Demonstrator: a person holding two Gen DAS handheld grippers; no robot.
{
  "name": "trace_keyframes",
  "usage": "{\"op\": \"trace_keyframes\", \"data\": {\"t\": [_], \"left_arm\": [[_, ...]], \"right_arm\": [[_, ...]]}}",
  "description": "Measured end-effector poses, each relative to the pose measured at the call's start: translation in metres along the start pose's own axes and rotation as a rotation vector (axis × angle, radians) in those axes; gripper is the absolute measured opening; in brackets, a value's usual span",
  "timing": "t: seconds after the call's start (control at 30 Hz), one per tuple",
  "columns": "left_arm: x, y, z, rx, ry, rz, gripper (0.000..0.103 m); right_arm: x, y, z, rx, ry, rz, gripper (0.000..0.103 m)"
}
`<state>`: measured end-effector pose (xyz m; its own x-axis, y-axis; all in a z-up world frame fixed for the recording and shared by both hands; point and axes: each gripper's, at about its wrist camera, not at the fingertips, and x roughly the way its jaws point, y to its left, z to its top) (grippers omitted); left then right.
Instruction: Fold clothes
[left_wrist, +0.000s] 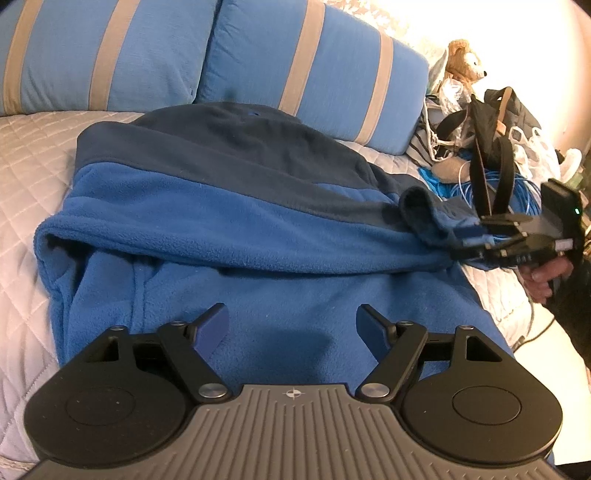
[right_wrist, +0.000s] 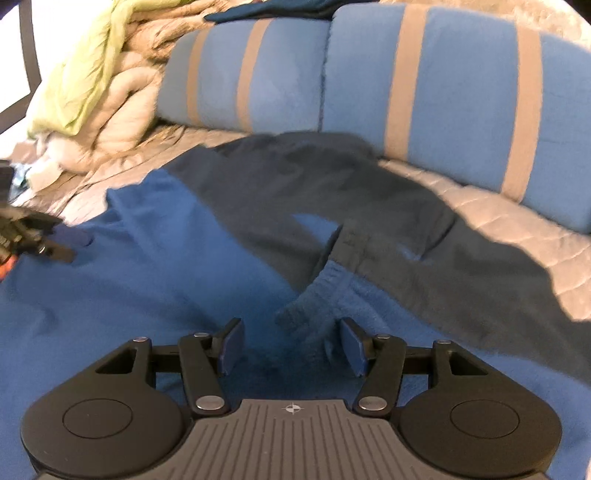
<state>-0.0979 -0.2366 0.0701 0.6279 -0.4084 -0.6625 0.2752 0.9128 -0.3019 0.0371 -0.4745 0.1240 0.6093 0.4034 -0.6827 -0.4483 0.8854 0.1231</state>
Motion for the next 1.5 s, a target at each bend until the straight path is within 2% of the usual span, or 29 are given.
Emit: {"op": "trace_keyframes", "data": {"t": [0.1, 0.17, 0.3, 0.4, 0.6, 0.63, 0.67, 0.7, 0.8, 0.87, 0.93, 1.07, 1.2, 1.3, 1.5], "left_arm": [[0.001, 0.001, 0.001, -0.003, 0.000, -0.003, 0.076], [0.001, 0.001, 0.001, -0.004, -0.001, -0.005, 0.076], [0.000, 0.002, 0.000, -0.008, -0.004, -0.009, 0.076], [0.000, 0.002, 0.000, -0.011, -0.006, -0.010, 0.076], [-0.001, 0.003, 0.000, -0.018, -0.009, -0.015, 0.076], [-0.001, 0.004, 0.000, -0.020, -0.007, -0.017, 0.076], [-0.001, 0.004, 0.001, -0.023, -0.005, -0.019, 0.076], [-0.001, 0.005, 0.001, -0.025, -0.003, -0.021, 0.076], [-0.002, 0.008, 0.007, -0.054, 0.018, -0.026, 0.076], [-0.003, 0.008, 0.018, -0.108, 0.040, -0.015, 0.076], [-0.006, 0.008, 0.036, -0.200, 0.030, -0.075, 0.076], [0.009, 0.001, 0.080, -0.383, 0.030, -0.260, 0.076], [0.056, -0.011, 0.114, -0.579, 0.115, -0.433, 0.077], [0.099, -0.028, 0.123, -0.666, 0.196, -0.501, 0.077], [0.164, -0.055, 0.107, -0.822, 0.349, -0.546, 0.077]], "right_arm": [[-0.006, 0.015, -0.006, -0.059, 0.024, -0.003, 0.061], [-0.011, 0.024, -0.008, -0.113, 0.023, -0.038, 0.060], [-0.017, 0.036, -0.004, -0.222, -0.001, -0.153, 0.060], [-0.009, 0.042, -0.001, -0.313, 0.020, -0.222, 0.059], [0.014, 0.055, -0.004, -0.455, 0.092, -0.295, 0.044], [0.018, 0.057, -0.005, -0.479, 0.100, -0.312, 0.037], [0.022, 0.060, -0.007, -0.499, 0.107, -0.326, 0.025], [0.025, 0.062, -0.009, -0.518, 0.111, -0.343, 0.021], [0.029, 0.071, -0.013, -0.567, 0.089, -0.413, 0.015], [0.024, 0.077, -0.014, -0.583, 0.038, -0.468, 0.014], [0.016, 0.083, -0.012, -0.593, -0.022, -0.529, 0.014], [0.006, 0.095, -0.008, -0.603, -0.113, -0.629, 0.014], [0.011, 0.109, -0.004, -0.611, -0.153, -0.678, 0.014], [0.019, 0.118, -0.001, -0.611, -0.164, -0.694, 0.014], [0.036, 0.134, 0.006, -0.604, -0.188, -0.703, 0.014]]}}
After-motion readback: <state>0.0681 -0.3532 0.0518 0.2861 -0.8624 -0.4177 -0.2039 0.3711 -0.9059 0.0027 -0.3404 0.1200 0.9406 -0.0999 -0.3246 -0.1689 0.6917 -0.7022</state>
